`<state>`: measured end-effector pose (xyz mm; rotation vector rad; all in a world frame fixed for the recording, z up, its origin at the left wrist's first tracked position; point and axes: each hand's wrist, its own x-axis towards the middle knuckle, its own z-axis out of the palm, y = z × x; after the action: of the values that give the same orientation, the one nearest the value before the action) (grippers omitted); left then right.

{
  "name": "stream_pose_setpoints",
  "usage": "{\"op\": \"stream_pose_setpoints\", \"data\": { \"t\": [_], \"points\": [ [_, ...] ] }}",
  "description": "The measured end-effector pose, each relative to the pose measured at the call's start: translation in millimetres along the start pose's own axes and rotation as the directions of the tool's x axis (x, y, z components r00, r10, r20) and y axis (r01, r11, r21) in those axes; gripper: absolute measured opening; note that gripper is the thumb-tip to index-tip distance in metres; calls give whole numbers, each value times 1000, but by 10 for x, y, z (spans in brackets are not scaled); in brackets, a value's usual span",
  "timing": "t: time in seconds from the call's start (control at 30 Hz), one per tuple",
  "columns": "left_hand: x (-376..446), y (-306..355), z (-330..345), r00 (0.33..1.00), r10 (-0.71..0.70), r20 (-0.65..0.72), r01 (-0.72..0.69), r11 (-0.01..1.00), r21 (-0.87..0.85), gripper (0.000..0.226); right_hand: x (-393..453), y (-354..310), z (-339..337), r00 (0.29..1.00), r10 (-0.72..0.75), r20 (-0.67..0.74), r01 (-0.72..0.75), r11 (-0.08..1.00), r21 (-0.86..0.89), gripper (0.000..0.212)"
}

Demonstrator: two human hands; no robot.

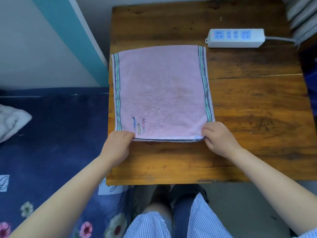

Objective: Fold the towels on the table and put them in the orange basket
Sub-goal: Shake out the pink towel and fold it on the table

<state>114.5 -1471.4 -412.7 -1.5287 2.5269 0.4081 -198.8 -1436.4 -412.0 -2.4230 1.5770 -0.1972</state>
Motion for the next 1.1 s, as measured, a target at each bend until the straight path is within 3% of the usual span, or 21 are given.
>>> {"op": "stream_pose_setpoints", "data": {
  "t": [0.07,0.13,0.23,0.3,0.37,0.47,0.6,0.67,0.73,0.83,0.93,1.03,1.1],
  "points": [
    [-4,-38,-69,944,-56,324,92,991,-97,17,35,-19,-133,945,102,310,-122,992,45,27],
    [15,-58,-158,807,6,590,157,962,-224,15,55,-15,-224,791,183,584,-305,945,117,36],
    [42,-99,-335,657,121,744,200,923,-328,27,84,-2,-358,688,209,695,-503,828,249,37],
    [56,-161,-448,615,158,772,217,908,-358,27,89,3,-485,698,217,682,-565,752,340,28],
    [78,-232,-503,636,163,754,265,872,-412,27,80,-22,-601,785,263,561,-536,743,402,18],
    [104,-293,-512,682,125,721,310,843,-440,28,56,-78,-677,840,276,468,-492,750,442,32],
    [121,-282,-511,681,121,722,292,860,-419,30,109,-92,-653,784,156,601,-421,844,331,31],
    [129,-291,-539,690,120,714,284,862,-420,28,175,-65,-680,736,150,661,-451,836,312,27],
    [146,-322,-585,733,96,674,279,861,-426,23,259,-13,-740,691,143,708,-501,802,326,13],
    [225,-381,-662,849,-6,528,284,848,-447,16,436,102,-807,698,183,692,-582,708,400,25],
    [381,-454,-702,913,-178,367,366,755,-544,20,662,216,-797,711,278,646,-658,588,471,15],
    [580,-569,-692,891,-307,334,453,588,-670,16,917,346,-728,676,328,660,-723,469,508,10],
    [687,-626,-664,870,-364,333,476,445,-759,12,1076,419,-697,655,353,668,-738,487,466,15]
  ]
}}
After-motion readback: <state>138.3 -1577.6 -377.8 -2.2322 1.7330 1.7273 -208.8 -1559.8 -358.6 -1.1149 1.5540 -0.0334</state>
